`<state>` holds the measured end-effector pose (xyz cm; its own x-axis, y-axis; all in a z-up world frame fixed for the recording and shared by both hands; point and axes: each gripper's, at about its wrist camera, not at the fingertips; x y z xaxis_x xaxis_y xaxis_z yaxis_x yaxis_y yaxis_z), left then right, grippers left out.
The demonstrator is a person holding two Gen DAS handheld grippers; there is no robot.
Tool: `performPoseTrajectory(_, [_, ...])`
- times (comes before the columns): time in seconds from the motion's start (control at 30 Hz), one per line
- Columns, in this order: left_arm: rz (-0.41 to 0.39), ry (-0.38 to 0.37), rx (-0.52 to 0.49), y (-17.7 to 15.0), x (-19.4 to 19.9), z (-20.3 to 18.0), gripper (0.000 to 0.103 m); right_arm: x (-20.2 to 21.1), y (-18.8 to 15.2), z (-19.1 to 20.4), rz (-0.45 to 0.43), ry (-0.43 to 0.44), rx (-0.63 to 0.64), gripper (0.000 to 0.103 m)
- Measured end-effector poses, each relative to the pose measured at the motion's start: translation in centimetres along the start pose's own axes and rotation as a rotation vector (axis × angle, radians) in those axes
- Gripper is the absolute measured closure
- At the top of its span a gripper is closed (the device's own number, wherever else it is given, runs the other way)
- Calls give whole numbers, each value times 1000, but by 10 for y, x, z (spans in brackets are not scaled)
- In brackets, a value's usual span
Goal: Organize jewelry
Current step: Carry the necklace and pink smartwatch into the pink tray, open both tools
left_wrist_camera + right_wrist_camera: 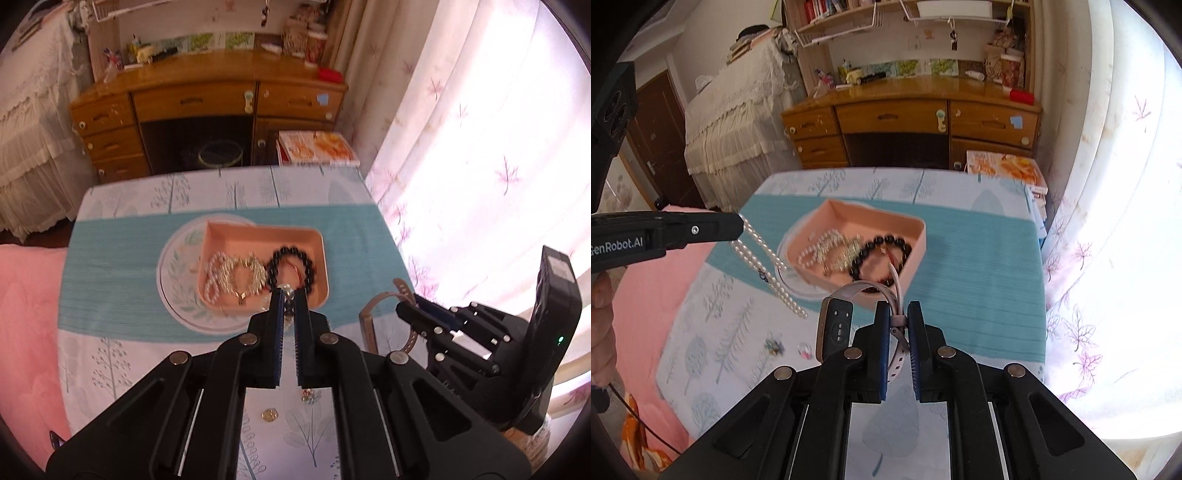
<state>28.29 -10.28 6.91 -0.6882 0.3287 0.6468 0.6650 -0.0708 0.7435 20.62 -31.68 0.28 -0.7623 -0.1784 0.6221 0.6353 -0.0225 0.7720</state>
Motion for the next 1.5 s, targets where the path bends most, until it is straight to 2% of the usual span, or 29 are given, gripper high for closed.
performPoseTrajectory(0.2, [-54, 28, -23, 29, 4, 2, 100, -4, 45, 18, -58, -26, -43, 93])
performPoseTrajectory(0.33, [-37, 49, -16, 37, -20, 10, 100, -23, 66, 23, -63, -38, -103, 93])
performPoseTrajectory(0.47, [-18, 76, 1, 38, -62, 22, 100, -60, 75, 30, -30, -54, -133, 93])
performPoseTrajectory(0.73, [14, 68, 32, 32, -125, 42, 100, -147, 54, 30, 123, -49, -156, 93])
performPoseTrajectory(1.0, [37, 12, 32, 24, -146, 39, 100, -207, 22, 23, 229, 0, -178, 90])
performPoseTrajectory(1.17, [35, -35, 18, 22, -142, 26, 100, -196, 18, 15, 156, -38, -175, 73])
performPoseTrajectory(1.5, [29, -93, -33, 19, -140, -10, 100, -150, 24, -15, 64, -87, -223, 73])
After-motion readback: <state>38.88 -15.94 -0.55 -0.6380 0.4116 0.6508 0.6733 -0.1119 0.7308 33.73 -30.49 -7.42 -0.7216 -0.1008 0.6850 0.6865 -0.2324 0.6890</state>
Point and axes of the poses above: each gripper's, at about its wrist camera, not at the fingertips, and x roughly against the way its jaws point, z to its left, y to its top, and after that the axes turned 15 degrees about -z, right-handed
